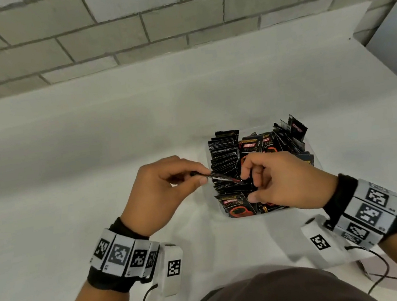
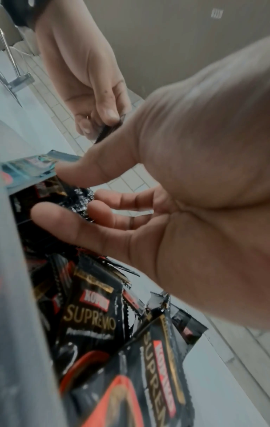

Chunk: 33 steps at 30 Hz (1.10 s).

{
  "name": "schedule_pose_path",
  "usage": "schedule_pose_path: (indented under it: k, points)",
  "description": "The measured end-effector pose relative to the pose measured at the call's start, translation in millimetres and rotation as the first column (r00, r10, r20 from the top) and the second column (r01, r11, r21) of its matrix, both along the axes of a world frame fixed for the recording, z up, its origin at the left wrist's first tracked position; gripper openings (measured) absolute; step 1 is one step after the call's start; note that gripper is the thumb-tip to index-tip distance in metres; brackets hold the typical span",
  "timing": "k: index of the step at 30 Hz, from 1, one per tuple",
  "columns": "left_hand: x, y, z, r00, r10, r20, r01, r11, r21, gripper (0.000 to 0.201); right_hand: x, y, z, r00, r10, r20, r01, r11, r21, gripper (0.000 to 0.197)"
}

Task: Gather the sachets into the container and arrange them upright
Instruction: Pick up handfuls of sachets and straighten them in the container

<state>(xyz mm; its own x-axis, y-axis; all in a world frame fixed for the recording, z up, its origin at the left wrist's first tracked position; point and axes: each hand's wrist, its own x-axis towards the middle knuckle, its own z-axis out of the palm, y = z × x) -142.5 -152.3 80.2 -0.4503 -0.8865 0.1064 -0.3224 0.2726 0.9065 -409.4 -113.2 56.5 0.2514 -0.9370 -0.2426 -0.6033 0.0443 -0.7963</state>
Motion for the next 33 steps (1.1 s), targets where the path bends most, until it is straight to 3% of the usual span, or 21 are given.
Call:
schedule_pose_path:
  k: [8,12,15,18,21,24,28,33]
  points:
    - [-2.7,6.7,-11.3,0.977,-0.173,0.127,0.177,0.984,-0.023,0.035,1.2,0.1,-4.4,1.0,0.007,0.028,-0.008,1.0,0.028,0.02]
    - [-7.5,6.0,-10.2,0.99,-0.118,0.083,0.115,0.993,0.039,0.02,1.8,-0.5,-5.7,1.0,0.011,0.014,-0.011,1.0,0.006,0.023]
    - [-12.3,6.0,-5.0,0.999,-0.025,-0.02,0.028,0.985,0.17,0.031,2.4,-0.1,-6.8,1.0,-0.005,0.009,0.005,1.0,-0.008,0.027]
    - [-14.1,8.8,-4.1,0.999,-0.052,-0.013,0.054,0.976,0.213,0.041,1.3,1.4,-5.1,1.0,0.014,-0.017,-0.014,1.0,-0.018,0.037]
    - [-13.7,13.8,-4.5,0.996,-0.086,-0.003,0.086,0.981,0.175,0.032,-1.8,3.5,-1.2,0.996,0.086,-0.021,-0.085,0.996,0.025,0.049]
    - [-17.5,17.3,-10.3,0.988,-0.111,0.103,0.1,0.99,0.103,0.029,-2.1,4.5,-0.8,0.993,0.114,-0.029,-0.112,0.991,0.069,0.059]
    - [-30.7,24.1,-13.8,0.953,-0.176,0.246,0.195,0.979,-0.055,0.029,2.9,4.3,-3.3,0.994,0.1,-0.037,-0.099,0.995,0.023,0.048]
    - [-29.9,16.5,-0.1,0.985,-0.076,0.153,0.093,0.99,-0.106,0.026,4.0,2.7,-8.3,0.996,0.07,-0.064,-0.07,0.998,-0.006,0.036]
